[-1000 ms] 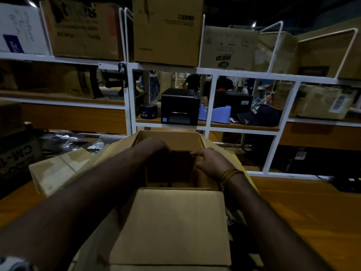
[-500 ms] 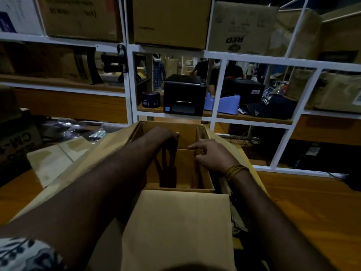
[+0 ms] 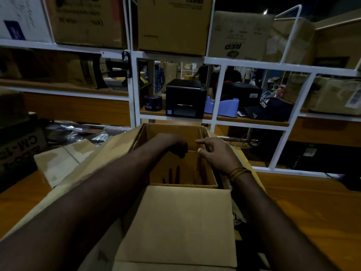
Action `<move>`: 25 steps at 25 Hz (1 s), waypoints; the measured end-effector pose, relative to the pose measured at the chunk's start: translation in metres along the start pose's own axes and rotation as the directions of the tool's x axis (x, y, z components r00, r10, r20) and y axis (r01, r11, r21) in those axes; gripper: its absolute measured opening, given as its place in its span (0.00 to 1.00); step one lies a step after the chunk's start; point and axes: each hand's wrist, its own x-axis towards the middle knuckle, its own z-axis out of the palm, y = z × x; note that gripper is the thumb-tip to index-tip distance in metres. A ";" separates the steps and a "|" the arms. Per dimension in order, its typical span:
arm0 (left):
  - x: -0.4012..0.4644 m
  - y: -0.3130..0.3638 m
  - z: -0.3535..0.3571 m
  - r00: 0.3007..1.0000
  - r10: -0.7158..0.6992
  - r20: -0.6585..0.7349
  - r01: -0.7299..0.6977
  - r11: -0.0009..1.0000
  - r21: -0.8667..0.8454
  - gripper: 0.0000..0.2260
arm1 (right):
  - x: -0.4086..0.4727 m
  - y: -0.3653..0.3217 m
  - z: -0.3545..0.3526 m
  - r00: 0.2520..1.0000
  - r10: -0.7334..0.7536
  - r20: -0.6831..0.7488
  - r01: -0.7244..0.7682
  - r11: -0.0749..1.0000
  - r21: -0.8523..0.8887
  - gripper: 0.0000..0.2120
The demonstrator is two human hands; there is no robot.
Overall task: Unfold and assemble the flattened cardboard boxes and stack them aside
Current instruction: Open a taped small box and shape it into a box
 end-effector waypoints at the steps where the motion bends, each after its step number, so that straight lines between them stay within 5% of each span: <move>1: -0.009 0.004 -0.002 0.999 0.003 -0.039 -0.004 0.999 -0.033 0.19 | -0.005 -0.003 -0.001 1.000 -0.001 -0.006 0.001 1.000 0.013 0.17; 5: -0.067 0.024 0.003 0.949 0.011 -0.314 -0.073 0.980 -0.185 0.15 | -0.034 -0.009 -0.010 0.998 -0.012 -0.068 0.017 0.997 0.079 0.16; 11: -0.166 0.057 0.047 0.745 -0.016 -0.667 -0.315 0.873 -0.373 0.13 | -0.102 -0.023 -0.023 0.974 -0.015 -0.228 0.050 0.988 0.146 0.13; 19: -0.212 0.114 0.100 0.557 -0.033 -0.830 -0.477 0.805 -0.352 0.14 | -0.198 -0.012 -0.030 0.932 0.046 -0.359 0.001 0.992 0.130 0.12; 25: -0.206 0.191 0.124 0.588 0.043 -0.808 -0.551 0.752 -0.362 0.15 | -0.255 0.042 -0.062 0.920 0.112 -0.375 -0.100 0.994 0.050 0.13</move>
